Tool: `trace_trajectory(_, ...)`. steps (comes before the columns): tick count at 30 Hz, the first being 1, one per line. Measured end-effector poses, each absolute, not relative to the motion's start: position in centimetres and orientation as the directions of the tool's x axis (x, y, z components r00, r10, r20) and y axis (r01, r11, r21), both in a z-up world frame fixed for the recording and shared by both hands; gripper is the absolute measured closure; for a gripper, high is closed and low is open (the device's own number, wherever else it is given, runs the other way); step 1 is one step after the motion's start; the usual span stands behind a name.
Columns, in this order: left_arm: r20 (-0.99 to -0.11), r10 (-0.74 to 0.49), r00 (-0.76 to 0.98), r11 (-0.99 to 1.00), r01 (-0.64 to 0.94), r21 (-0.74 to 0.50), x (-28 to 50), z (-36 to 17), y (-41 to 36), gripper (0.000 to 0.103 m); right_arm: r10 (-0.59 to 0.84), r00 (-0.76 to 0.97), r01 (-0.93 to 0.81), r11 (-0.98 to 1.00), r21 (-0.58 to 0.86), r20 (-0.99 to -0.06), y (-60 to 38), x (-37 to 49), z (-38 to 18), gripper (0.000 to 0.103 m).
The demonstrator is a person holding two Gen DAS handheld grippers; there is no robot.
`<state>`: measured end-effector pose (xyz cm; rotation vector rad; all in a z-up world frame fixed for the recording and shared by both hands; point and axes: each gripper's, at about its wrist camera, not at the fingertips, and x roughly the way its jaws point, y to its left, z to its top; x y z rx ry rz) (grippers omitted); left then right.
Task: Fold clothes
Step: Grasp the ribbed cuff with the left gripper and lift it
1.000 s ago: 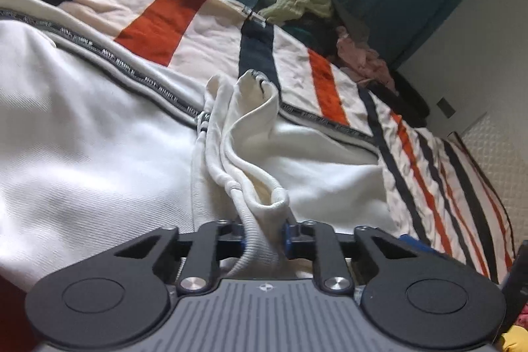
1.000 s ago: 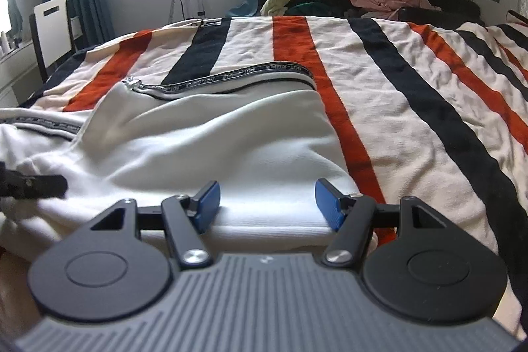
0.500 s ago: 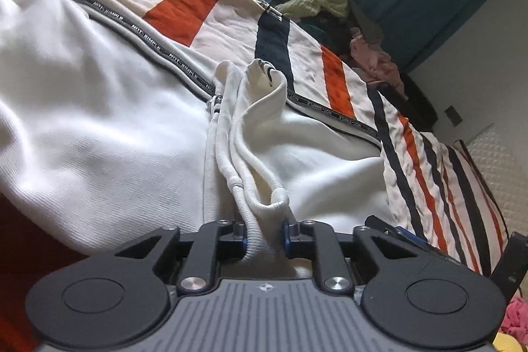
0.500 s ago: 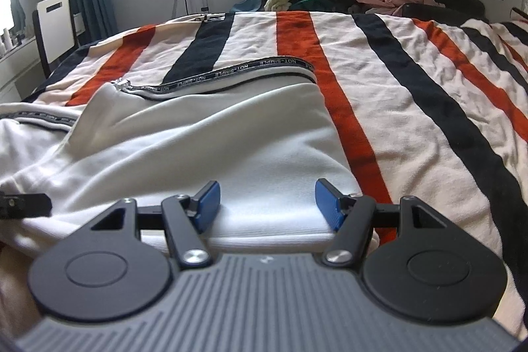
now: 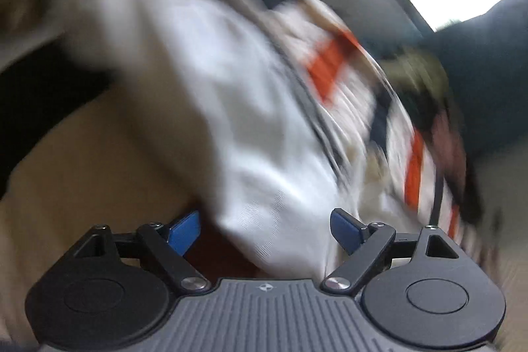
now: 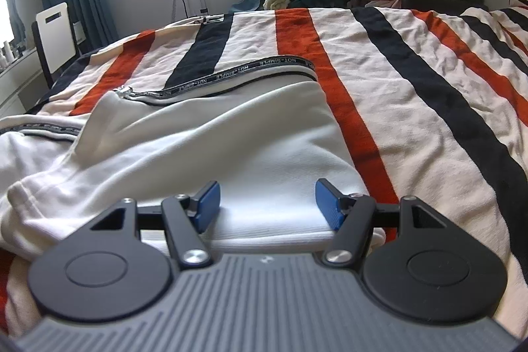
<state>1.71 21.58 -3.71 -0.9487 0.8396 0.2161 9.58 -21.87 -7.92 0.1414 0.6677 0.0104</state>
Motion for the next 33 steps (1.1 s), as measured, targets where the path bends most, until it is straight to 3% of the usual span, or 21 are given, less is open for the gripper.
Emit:
trace_trajectory(4,-0.685,-0.167,0.709,0.386,-0.592,-0.707,2.0,-5.6,25.6,0.017,0.065,0.785,0.036,0.988,0.150,-0.616,-22.1,9.3,-7.8,0.037)
trace_trajectory(8,-0.649,-0.150,0.746,0.291,-0.594,-0.750,3.3,-7.0,27.7,0.036,0.066,0.784,0.039,0.987,0.155,-0.617,-22.1,9.3,-7.8,0.037)
trace_trajectory(13,-0.602,-0.074,0.795,0.335,-0.548,-0.766,5.3,-6.3,28.0,0.040,0.064,0.783,0.040,0.987,0.153,-0.619,-22.1,9.3,-7.9,0.037)
trace_trajectory(16,-0.622,-0.024,0.783,0.339,-0.579,-0.741,6.4,-6.7,28.3,0.044,0.062,0.783,0.039,0.988,0.148,-0.619,-22.1,9.4,-7.9,0.037)
trace_trajectory(24,-0.601,0.069,0.796,0.390,-0.576,-0.718,8.4,-6.7,30.8,0.079,0.061,0.787,0.036,0.989,0.146,-0.613,-22.1,9.0,-8.0,0.037)
trace_trajectory(33,-0.578,0.131,0.806,0.492,-0.559,-0.668,8.1,-5.0,29.9,0.088,0.047,0.783,0.041,0.991,0.127,-0.620,-22.1,9.2,-8.6,0.038)
